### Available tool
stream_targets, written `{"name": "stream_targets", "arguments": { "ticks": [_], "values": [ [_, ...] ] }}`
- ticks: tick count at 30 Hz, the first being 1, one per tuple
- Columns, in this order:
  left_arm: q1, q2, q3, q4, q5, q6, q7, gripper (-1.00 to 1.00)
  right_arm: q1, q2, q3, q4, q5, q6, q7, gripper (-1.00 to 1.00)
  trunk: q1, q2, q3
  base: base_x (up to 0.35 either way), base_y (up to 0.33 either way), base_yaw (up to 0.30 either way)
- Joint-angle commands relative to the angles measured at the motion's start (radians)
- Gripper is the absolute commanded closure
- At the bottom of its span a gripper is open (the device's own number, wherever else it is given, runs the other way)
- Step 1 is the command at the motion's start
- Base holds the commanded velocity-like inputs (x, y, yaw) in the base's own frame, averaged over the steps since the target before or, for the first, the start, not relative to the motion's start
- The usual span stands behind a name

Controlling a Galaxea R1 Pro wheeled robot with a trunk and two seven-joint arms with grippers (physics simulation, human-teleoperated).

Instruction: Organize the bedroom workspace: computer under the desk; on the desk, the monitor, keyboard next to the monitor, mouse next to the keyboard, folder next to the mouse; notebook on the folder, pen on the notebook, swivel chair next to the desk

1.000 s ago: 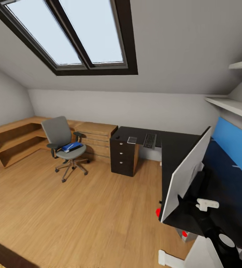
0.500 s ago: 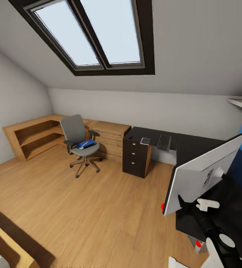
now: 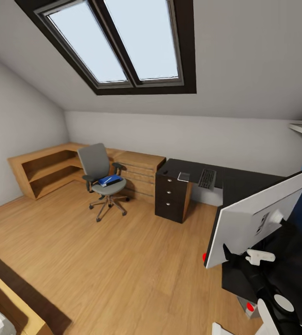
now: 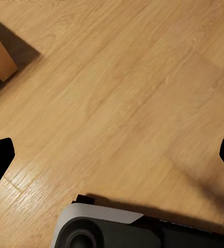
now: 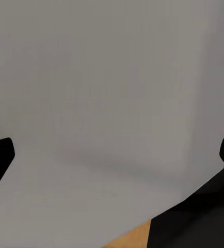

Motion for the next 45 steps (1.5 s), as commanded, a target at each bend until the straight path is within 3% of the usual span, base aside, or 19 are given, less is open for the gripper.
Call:
{"name": "stream_targets", "arguments": {
  "ticks": [1, 25, 37, 45],
  "values": [
    [-0.001, 0.0, -0.005, 0.001, 0.01, -0.003, -0.006, -1.0, -0.001, 0.0, -0.001, 0.0, -0.01, 0.002, 0.006, -1.0, 0.001, -0.002, -0.002, 0.0, 0.0, -0.119],
    [-0.001, 0.0, 0.007, 0.001, 0.011, -0.003, -0.006, -1.0, -0.001, 0.0, -0.001, 0.004, -0.008, -0.005, 0.008, -1.0, 0.001, -0.002, 0.024, 0.0, 0.0, -0.2],
    [-0.001, -0.001, 0.007, 0.001, 0.01, -0.003, -0.006, -1.0, -0.001, 0.002, 0.0, 0.017, 0.055, -0.02, 0.008, -1.0, 0.001, -0.002, 0.037, 0.0, 0.0, -0.208],
    [-0.001, 0.0, 0.007, 0.001, 0.01, -0.006, -0.007, -1.0, -0.001, 0.003, -0.001, 0.018, 0.063, -0.027, 0.008, -1.0, 0.001, -0.002, 0.046, 0.0, 0.0, -0.207]
  ]
}}
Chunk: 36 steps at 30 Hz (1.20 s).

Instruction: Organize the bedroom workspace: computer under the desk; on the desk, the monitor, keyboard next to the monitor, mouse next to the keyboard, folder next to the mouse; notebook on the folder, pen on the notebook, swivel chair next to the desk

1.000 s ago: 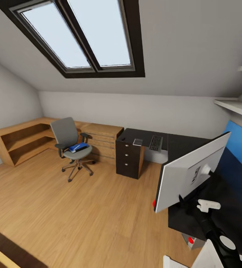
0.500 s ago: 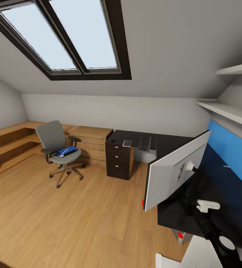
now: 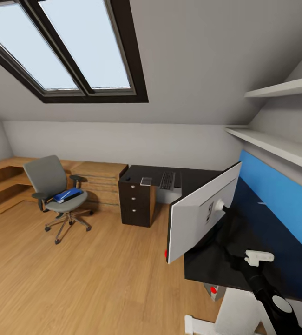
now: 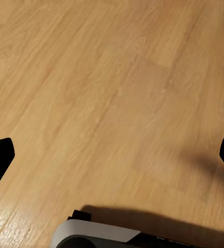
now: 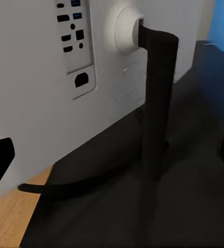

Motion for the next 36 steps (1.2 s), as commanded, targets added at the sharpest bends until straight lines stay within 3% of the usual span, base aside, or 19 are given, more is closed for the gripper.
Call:
{"name": "stream_targets", "arguments": {
  "ticks": [1, 19, 36],
  "values": [
    [0.0, 0.0, -0.005, 0.001, 0.01, -0.003, -0.006, -1.0, 0.0, 0.0, -0.001, 0.0, -0.01, 0.001, 0.007, -1.0, 0.0, -0.001, 0.001, 0.0, 0.0, -0.207],
    [0.0, -0.001, -0.01, 0.001, 0.009, -0.004, -0.006, -1.0, 0.0, -0.002, -0.005, 0.012, -0.01, -0.005, 0.007, -1.0, 0.0, -0.001, 0.019, 0.0, 0.0, -0.191],
    [0.0, 0.001, -0.011, 0.0, 0.008, -0.004, -0.006, -1.0, 0.0, -0.002, -0.013, 0.026, -0.01, -0.005, 0.007, -1.0, 0.0, -0.001, 0.021, 0.0, 0.0, -0.021]
  ]
}}
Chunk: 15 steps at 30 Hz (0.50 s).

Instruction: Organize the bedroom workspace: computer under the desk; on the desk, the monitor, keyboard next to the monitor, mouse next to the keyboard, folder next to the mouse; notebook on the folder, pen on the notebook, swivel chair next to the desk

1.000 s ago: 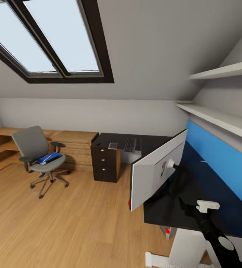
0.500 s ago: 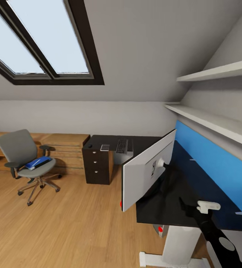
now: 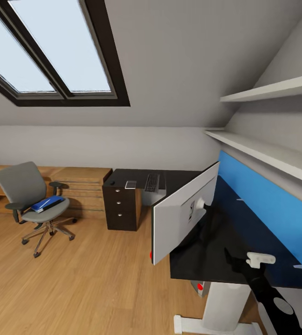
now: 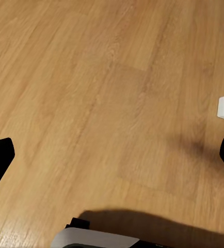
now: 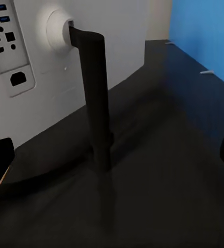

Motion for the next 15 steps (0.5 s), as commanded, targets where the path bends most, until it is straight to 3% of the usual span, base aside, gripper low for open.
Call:
{"name": "stream_targets", "arguments": {
  "ticks": [1, 15],
  "values": [
    [0.0, 0.0, -0.005, 0.001, 0.011, -0.003, -0.006, -1.0, 0.0, 0.0, -0.001, 0.002, -0.011, 0.0, 0.007, -1.0, 0.0, -0.001, 0.0, 0.0, 0.0, -0.001],
    [0.0, -0.004, -0.005, 0.0, 0.011, -0.007, -0.005, -1.0, 0.0, 0.0, -0.003, 0.007, -0.012, 0.002, 0.007, -1.0, 0.0, -0.001, 0.0, 0.0, 0.0, 0.0]
  ]
}}
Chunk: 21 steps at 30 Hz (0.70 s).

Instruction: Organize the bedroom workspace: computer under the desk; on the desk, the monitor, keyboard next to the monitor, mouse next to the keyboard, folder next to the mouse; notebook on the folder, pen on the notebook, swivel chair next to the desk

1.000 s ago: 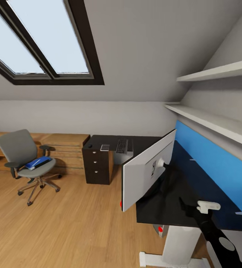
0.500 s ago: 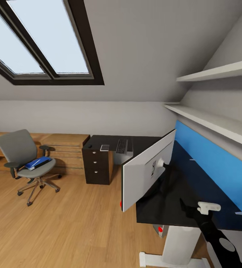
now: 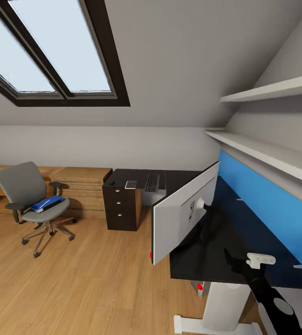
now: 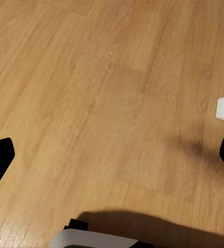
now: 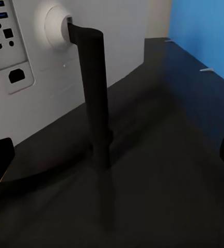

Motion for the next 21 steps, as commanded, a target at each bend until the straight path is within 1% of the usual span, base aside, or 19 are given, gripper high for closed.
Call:
{"name": "stream_targets", "arguments": {
  "ticks": [1, 6, 13, 21],
  "values": [
    [0.0, 0.0, -0.005, 0.001, 0.011, -0.003, -0.006, -1.0, 0.0, 0.0, -0.002, 0.0, -0.011, 0.0, 0.006, -1.0, 0.0, -0.001, 0.0, 0.0, 0.0, 0.0],
    [0.0, -0.001, -0.006, 0.0, 0.011, -0.003, -0.006, -1.0, 0.0, -0.001, -0.002, 0.001, -0.011, 0.001, 0.006, -1.0, 0.0, -0.001, 0.0, 0.0, 0.0, 0.0],
    [0.0, -0.001, -0.006, -0.023, 0.01, -0.004, -0.005, -1.0, 0.0, 0.001, -0.015, 0.002, -0.01, 0.001, 0.006, -1.0, 0.0, -0.001, 0.0, 0.0, 0.0, 0.0],
    [0.0, -0.001, -0.006, -0.029, 0.009, -0.004, -0.001, -1.0, 0.0, 0.004, -0.017, 0.006, -0.01, 0.002, 0.005, -1.0, 0.0, -0.001, 0.0, 0.0, 0.0, 0.0]
  ]
}}
